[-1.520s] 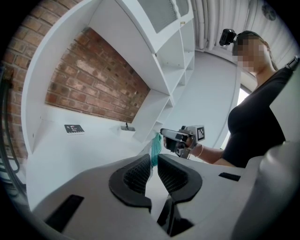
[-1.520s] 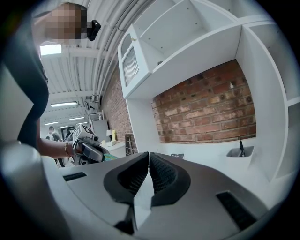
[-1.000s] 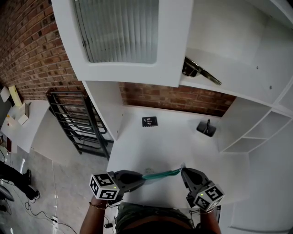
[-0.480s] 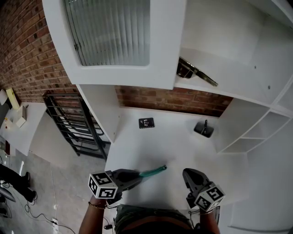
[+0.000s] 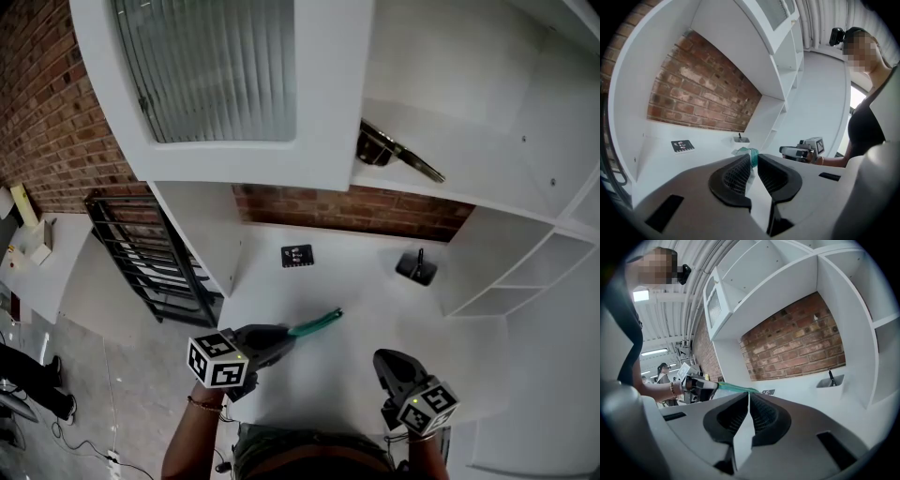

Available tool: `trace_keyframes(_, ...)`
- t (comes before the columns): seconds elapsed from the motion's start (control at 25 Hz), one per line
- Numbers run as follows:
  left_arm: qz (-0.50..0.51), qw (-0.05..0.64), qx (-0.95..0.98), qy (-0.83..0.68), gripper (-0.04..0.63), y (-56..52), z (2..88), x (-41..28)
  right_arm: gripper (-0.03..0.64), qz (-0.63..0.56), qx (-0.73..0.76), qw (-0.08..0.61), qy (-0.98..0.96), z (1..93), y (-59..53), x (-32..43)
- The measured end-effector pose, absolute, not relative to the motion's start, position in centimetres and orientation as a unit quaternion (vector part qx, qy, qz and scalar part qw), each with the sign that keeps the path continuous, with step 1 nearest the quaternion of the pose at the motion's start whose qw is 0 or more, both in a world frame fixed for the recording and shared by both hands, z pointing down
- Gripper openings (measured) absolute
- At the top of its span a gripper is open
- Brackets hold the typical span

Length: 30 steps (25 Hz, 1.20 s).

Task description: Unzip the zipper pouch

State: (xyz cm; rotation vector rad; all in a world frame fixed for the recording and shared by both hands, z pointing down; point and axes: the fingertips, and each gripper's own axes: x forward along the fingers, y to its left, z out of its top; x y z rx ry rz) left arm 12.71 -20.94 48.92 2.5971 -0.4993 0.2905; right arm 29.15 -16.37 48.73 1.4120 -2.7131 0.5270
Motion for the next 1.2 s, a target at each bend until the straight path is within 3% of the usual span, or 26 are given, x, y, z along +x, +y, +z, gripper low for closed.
trace_keyframes(0.44,0.073,0.237,0.939,-0.237,0.044,-30.2,49.0,13.8,0.011,0.177,0.469,0.031,-0.864,49.4,-17.0,30.8)
trace_keyframes(0.68,0.109,0.220,0.937,-0.248,0.044,-33.6,51.2,14.1,0.011,0.180,0.479,0.031,-0.859,49.5,-17.4,31.5)
trace_keyframes(1.2,0.122,0.267,0.926,-0.238,0.044,-32.8,54.9,14.1,0.011,0.185,0.473,0.037,-0.861,49.9,-18.0,30.7)
